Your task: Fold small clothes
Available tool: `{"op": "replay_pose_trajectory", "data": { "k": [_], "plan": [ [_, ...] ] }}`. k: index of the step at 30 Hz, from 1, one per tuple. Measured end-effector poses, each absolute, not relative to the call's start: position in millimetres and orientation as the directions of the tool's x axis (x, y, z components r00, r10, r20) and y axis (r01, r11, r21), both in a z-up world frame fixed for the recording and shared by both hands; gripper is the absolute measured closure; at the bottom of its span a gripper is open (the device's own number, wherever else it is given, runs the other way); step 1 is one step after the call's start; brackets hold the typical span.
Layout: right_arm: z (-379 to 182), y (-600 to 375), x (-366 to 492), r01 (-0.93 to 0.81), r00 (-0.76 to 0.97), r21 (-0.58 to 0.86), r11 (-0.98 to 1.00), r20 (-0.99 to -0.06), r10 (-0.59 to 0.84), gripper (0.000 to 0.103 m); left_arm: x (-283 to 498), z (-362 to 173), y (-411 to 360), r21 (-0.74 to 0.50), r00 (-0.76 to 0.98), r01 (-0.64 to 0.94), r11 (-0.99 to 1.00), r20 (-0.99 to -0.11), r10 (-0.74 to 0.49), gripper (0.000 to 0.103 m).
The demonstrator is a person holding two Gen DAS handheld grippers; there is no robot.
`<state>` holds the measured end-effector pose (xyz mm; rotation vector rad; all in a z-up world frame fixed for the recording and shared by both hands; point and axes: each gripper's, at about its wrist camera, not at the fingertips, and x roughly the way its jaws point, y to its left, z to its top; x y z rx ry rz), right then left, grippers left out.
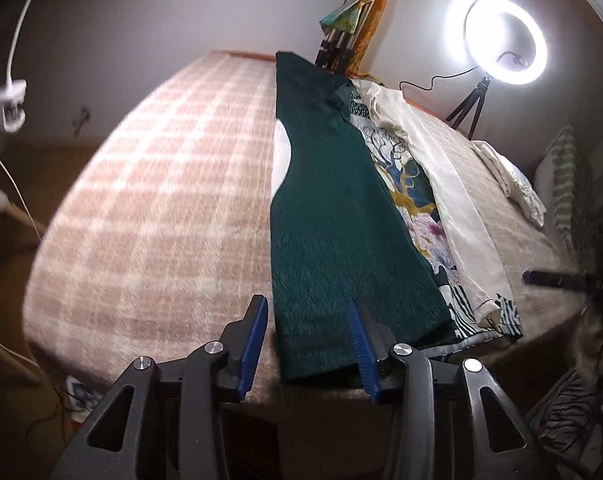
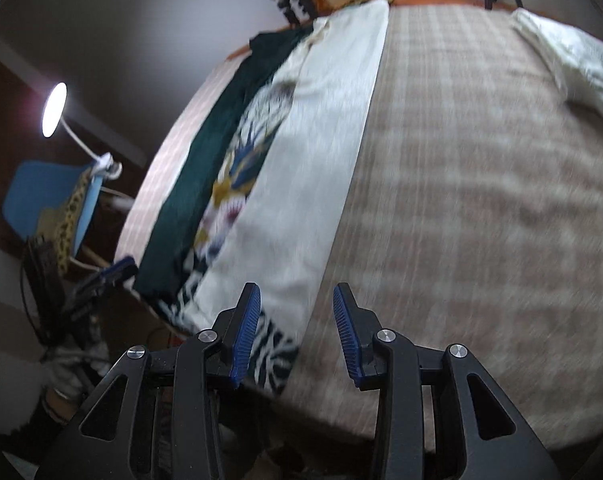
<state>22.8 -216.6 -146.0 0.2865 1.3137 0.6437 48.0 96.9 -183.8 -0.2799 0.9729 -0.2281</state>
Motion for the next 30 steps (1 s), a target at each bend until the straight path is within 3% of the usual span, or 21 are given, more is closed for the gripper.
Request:
{"op": "replay_pose_trajectory", "data": {
  "k": [11, 17, 19, 20, 30],
  "plan": [
    [-168, -210, -7, -0.279, 0.065, 0.563, 0.778, -0.797, 0.6, 0.066, 42, -195, 101, -0.388, 0.501, 0.043, 0.921, -0.789, -0.356, 0.066],
    [-173, -209, -13, -0.272, 0.055, 0.614, 0.741, -0.759, 0.649, 0.066, 43, -198, 100, -0.415, 0.489, 0.042, 0.909, -0.785, -0.381, 0.095],
    [-172, -208, -15, -0.284, 0.056, 0.618, 0.733, -0.752, 0.656, 0.079, 44, -198, 98, -0.422, 0.484, 0.044, 0.905, -0.784, -0.389, 0.102],
    [-175, -207, -14, -0.276, 0.038, 0.637, 0.72, -0.741, 0.67, 0.097, 45, -197, 97, -0.423, 0.486, 0.045, 0.905, -0.783, -0.39, 0.103],
    [-155, -226, -12, -0.216, 0.056, 0.748, 0.627, -0.632, 0.773, 0.101, 31, -154, 113, -0.474, 0.552, 0.059, 0.879, -0.718, -0.424, 0.103]
  ]
}}
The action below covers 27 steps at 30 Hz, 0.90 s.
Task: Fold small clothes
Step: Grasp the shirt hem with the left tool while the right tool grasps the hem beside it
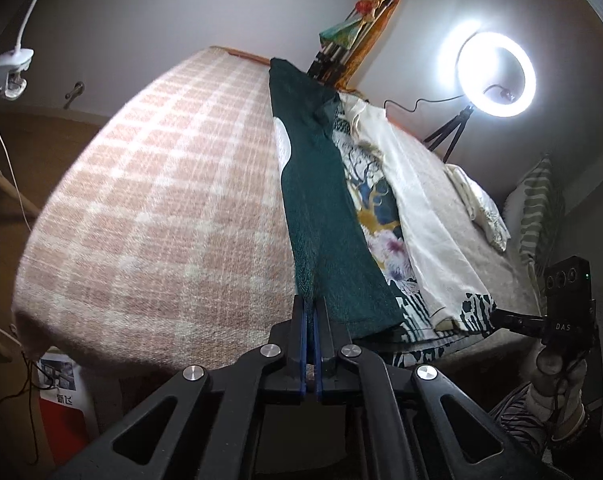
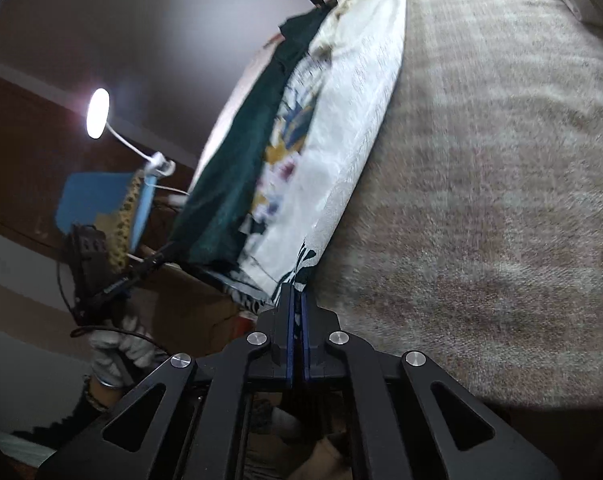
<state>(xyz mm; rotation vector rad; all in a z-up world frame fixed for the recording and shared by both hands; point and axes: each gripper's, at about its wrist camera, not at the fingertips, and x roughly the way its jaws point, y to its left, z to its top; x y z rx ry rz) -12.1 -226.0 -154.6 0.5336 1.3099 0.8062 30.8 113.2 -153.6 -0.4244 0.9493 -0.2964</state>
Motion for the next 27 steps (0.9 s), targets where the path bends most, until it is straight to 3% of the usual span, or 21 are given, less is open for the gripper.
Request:
{"op": "replay_pose_trajectory", "data": {
  "k": [9, 27],
  "plan": [
    [-178, -214, -15, -0.203, 0.012, 0.699, 0.686, -0.698, 0.716, 0.101, 35, -195, 102, -0.425, 0.485, 0.028, 0.905, -0.786, -0.384, 0.103],
    [-160, -235, 33, -0.127, 0.104, 0.8, 0.587, -0.577, 0.81, 0.101, 92, -140, 95, -0.479, 0.559, 0.082, 0.874, -0.704, -0.438, 0.103]
  ]
}}
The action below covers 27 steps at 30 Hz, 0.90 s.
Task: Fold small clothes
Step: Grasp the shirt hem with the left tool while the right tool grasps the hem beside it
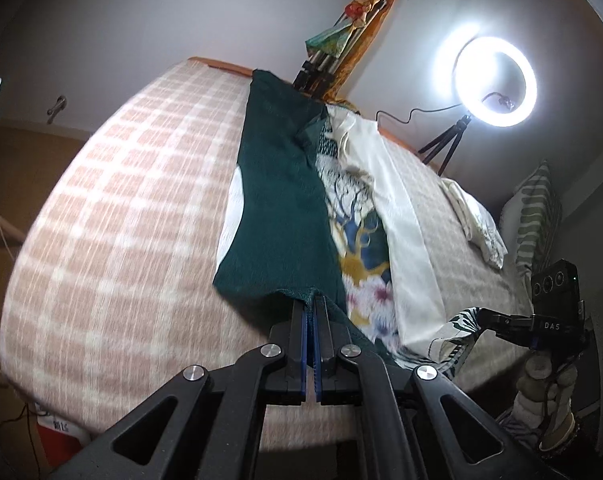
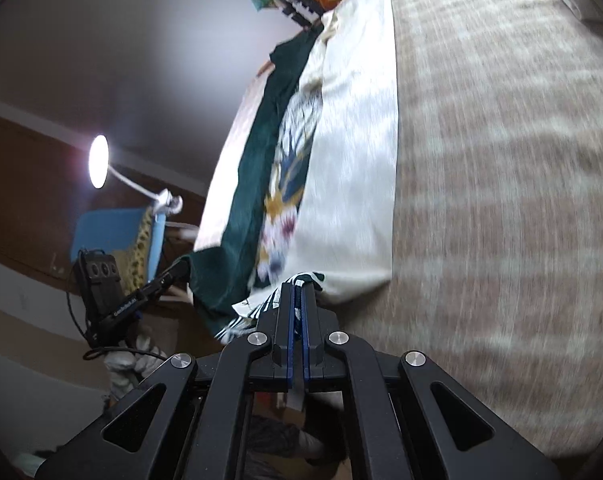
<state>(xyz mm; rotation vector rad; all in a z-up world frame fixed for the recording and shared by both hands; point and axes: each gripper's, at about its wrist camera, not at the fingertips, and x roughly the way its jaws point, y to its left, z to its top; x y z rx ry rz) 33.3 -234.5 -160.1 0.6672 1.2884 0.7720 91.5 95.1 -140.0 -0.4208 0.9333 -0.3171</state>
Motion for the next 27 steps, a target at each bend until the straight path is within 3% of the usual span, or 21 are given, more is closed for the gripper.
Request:
{"op": "replay_pose_trajectory", "data": {
  "k": [13, 25, 27],
  "plan": [
    [-168, -234, 127, -0.082, 0.21, 0.771, 0.631, -0.606, 0.767, 0.101, 199, -156, 109, -0.443, 0.591, -0.009, 0.897, -0.726, -0.353, 0.103],
    [-198, -220, 172, -0.048, 0.204, 0.744, 0.666, -0.646, 0.736, 0.101, 239, -179, 111, -0.416, 0.582, -0.045, 0.908, -0.749, -0.315, 0.103],
    [-198, -216, 177, -0.066, 0.208, 0.73, 0.68, -0.656, 0.725, 0.1, 242, -179, 113, -0.414, 0.59, -0.054, 0.909, -0.747, -0.306, 0.099]
  ]
}}
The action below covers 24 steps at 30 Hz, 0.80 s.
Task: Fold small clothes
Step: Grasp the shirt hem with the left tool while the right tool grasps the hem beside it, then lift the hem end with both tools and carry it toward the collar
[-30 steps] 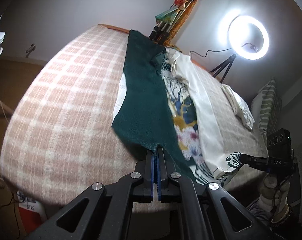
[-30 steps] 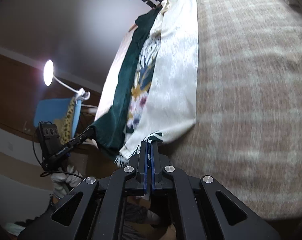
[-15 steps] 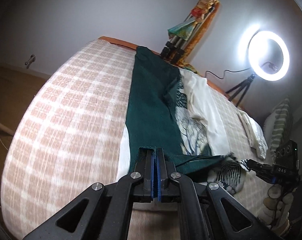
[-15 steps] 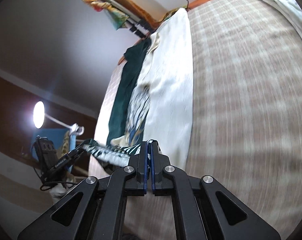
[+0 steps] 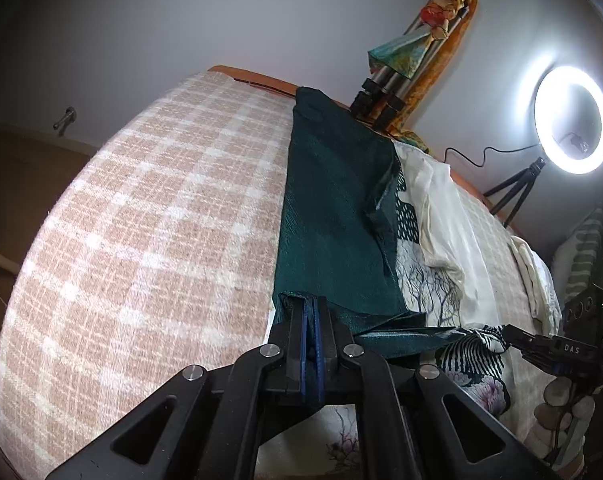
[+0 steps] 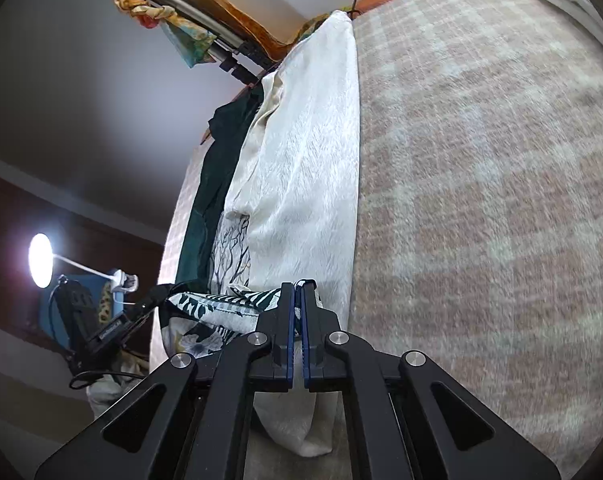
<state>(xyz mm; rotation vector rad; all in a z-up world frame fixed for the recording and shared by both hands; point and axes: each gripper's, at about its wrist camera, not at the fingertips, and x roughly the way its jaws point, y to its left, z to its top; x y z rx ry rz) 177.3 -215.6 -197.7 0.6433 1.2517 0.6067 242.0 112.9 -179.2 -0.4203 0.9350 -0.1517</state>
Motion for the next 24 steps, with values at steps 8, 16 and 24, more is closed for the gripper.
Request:
{"op": "replay_pose_trajectory", "data": {
  "k": [8, 16, 24],
  "plan": [
    [-181, -220, 179, -0.124, 0.253, 0.645, 0.754, -0.714, 0.653, 0.081, 227, -155, 118, -0.352, 0.65, -0.01, 0.936, -0.714, -0.261, 0.076],
    [-148, -210, 155, -0.29, 0.291, 0.549, 0.784, -0.73, 0.618, 0.081, 210, -153, 100, -0.328, 0.621, 0.068, 0.942, -0.725, -0.297, 0.076],
    [-136, -207, 166, -0.315, 0.329, 0.478, 0.82, -0.756, 0.566, 0.076, 247, -128, 92, -0.327, 0.639, 0.105, 0.939, -0.702, -0.316, 0.064]
  ]
}}
